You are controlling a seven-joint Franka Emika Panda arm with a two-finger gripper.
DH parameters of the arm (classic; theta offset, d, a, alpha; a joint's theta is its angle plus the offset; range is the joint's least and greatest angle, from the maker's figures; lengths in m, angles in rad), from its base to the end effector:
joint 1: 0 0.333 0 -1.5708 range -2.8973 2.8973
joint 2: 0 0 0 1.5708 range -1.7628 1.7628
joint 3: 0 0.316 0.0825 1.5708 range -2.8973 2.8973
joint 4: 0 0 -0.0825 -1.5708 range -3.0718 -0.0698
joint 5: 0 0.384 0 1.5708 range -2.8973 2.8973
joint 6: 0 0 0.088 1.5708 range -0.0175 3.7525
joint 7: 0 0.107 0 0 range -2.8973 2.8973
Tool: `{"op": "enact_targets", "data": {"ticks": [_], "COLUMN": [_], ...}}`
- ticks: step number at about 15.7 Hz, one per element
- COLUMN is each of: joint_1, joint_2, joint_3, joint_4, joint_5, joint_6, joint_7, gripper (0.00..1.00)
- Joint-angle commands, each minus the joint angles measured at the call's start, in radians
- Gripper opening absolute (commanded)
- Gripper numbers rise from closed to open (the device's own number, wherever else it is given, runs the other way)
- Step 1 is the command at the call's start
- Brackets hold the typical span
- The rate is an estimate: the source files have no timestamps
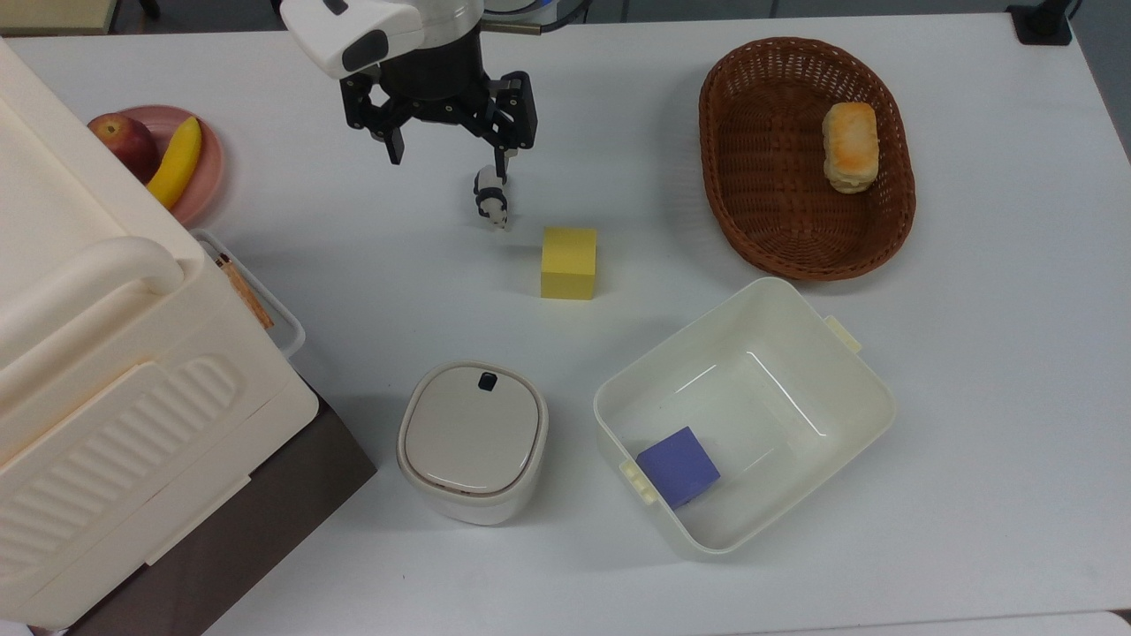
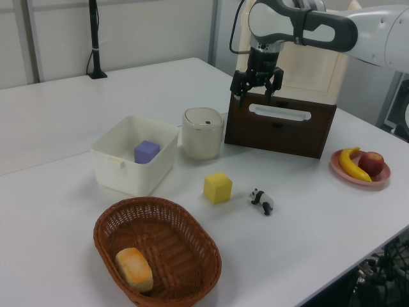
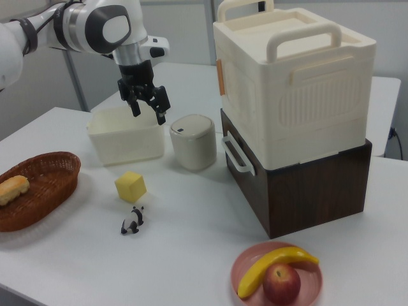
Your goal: Slide the drawer open
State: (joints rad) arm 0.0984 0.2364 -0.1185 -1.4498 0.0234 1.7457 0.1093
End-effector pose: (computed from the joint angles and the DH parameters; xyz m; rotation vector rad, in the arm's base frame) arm 0.6391 -0.0024 0.5579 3.1319 -0.2018 0.0962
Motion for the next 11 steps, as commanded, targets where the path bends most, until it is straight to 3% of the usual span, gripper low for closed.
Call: {"op": "enact_targets", "data": {"ticks": [1,11], "joint_1": [0.01,0.01], "joint_2": [-0.023,-0.025], "joint_3": [-0.01,-0.009], "joint_4": [-0.03,-0.029], "joint_5": [0.015,0.026], "joint_6": [0.018,-0.048], "joint_7": [-0.033,-0.026], "gripper": [1.0,1.0]}}
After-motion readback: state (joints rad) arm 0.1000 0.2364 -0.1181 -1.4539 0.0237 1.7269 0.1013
